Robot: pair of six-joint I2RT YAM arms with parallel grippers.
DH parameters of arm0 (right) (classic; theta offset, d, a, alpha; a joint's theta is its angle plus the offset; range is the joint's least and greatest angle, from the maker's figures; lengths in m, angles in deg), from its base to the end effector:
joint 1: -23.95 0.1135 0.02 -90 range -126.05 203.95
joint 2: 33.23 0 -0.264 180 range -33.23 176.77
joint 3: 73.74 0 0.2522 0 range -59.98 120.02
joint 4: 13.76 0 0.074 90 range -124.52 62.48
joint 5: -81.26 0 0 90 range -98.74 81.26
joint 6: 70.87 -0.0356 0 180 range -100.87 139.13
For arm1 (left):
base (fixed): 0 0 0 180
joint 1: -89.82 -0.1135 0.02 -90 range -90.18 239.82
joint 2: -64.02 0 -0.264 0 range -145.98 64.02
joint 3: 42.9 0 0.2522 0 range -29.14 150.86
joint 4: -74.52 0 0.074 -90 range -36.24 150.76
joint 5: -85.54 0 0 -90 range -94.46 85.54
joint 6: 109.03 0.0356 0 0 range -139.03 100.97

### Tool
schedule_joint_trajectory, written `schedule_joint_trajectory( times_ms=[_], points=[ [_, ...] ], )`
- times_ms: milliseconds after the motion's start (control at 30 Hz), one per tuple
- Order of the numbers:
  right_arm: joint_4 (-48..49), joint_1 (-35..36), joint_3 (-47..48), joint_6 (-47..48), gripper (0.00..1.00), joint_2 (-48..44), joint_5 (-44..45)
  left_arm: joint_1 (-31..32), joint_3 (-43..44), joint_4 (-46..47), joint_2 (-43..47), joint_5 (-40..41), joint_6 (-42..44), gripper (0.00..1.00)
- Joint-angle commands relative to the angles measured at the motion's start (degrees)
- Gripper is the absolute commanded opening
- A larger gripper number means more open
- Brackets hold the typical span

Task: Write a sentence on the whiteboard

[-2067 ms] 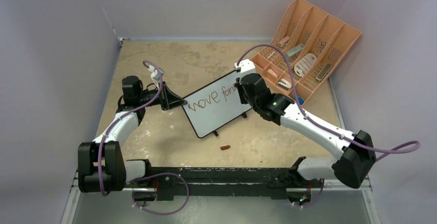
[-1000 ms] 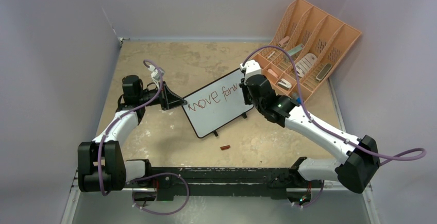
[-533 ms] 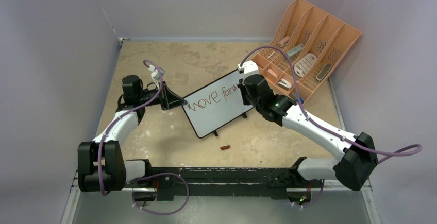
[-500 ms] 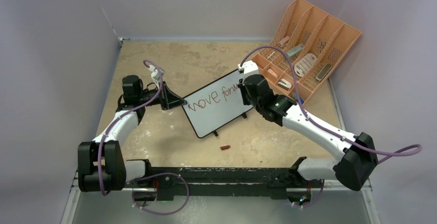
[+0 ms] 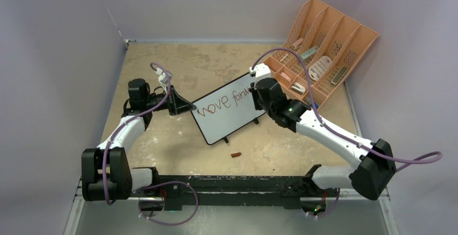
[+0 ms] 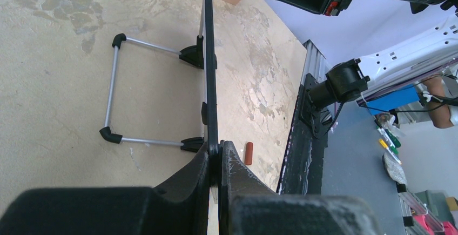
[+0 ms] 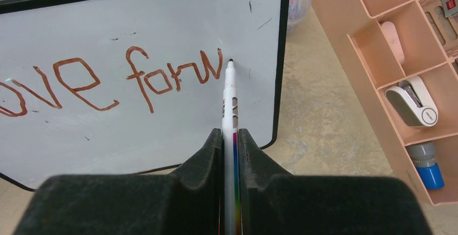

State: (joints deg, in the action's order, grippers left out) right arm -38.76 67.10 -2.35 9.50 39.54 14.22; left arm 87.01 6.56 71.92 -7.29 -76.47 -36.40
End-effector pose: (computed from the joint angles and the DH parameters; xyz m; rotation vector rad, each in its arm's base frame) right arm 0.2208 0.1879 0.3121 -0.3324 1.9692 0.1858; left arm 0.2482 -0.0217 0.2345 0.4977 1.8596 -1.3991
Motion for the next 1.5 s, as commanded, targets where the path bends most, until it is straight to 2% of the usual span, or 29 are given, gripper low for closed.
schedule_joint_trajectory(
  times_ms=[0,1167,1467],
  points=[
    [2.83,-0.16,2.54,0.77,0.00,0.07,-0.78,0.46,1.30,0.05,-0.66,0.54,2.37,0.00],
    [-0.71,-0.10,-2.02,0.07,0.00,-1.41,-4.32,0.49,1.39,-0.33,-0.85,0.74,2.57,0.00],
    [-0.41,-0.18,-2.00,-0.30,0.00,-1.14,-0.84,0.44,1.39,-0.35,-0.67,0.49,2.60,0.00]
  ],
)
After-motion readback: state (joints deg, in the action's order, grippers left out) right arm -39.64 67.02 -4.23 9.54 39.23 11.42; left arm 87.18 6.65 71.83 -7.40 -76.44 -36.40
